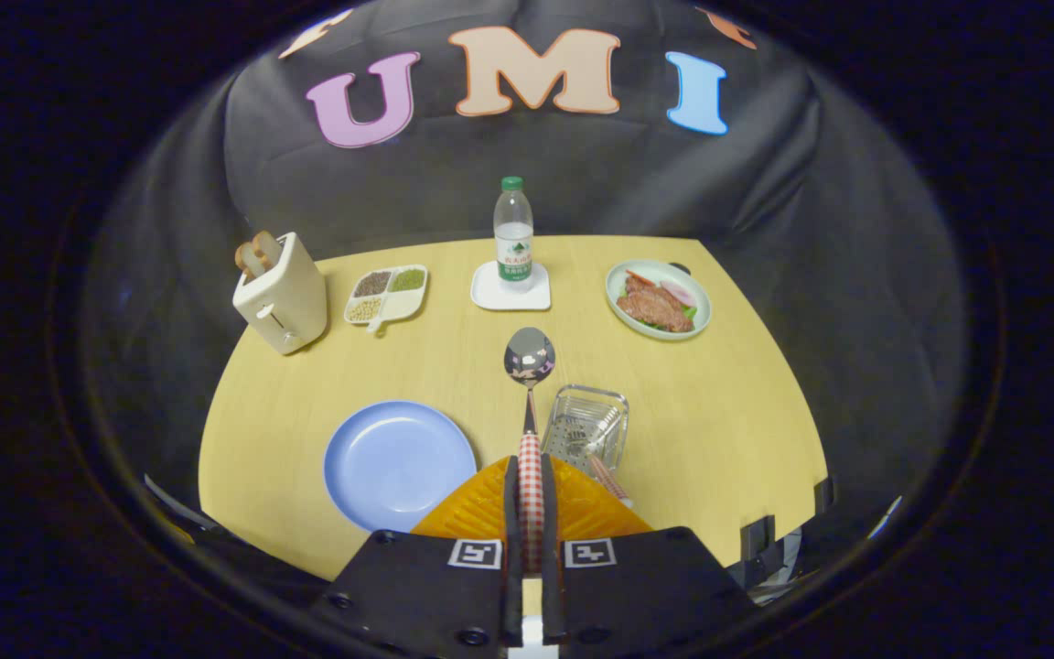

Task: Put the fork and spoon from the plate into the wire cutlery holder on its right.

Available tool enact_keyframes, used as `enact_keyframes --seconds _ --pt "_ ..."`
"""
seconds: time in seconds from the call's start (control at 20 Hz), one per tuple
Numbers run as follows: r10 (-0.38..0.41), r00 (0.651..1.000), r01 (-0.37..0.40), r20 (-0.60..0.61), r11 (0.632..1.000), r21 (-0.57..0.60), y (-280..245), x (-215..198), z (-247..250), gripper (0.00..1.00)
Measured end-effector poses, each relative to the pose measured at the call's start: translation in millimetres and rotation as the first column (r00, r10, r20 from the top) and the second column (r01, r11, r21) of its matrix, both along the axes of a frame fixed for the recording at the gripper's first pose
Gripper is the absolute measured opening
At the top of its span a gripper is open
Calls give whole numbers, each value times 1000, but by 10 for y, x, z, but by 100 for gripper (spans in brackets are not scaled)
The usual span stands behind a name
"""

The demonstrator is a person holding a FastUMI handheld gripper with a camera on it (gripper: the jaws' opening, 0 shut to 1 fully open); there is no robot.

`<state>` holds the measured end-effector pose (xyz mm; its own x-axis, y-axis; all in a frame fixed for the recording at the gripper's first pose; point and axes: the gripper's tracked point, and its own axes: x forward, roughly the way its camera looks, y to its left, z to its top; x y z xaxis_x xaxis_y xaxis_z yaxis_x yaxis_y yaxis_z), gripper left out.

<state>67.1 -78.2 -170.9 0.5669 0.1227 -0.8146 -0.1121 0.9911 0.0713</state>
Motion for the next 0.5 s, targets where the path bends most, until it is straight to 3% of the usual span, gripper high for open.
enact_keyframes --seconds 0.25,0.5 --pt "-16 985 10 -173 999 -33 -425 58 -115 11" --pt "10 935 -28 -354 999 -43 -464 -55 -330 11"
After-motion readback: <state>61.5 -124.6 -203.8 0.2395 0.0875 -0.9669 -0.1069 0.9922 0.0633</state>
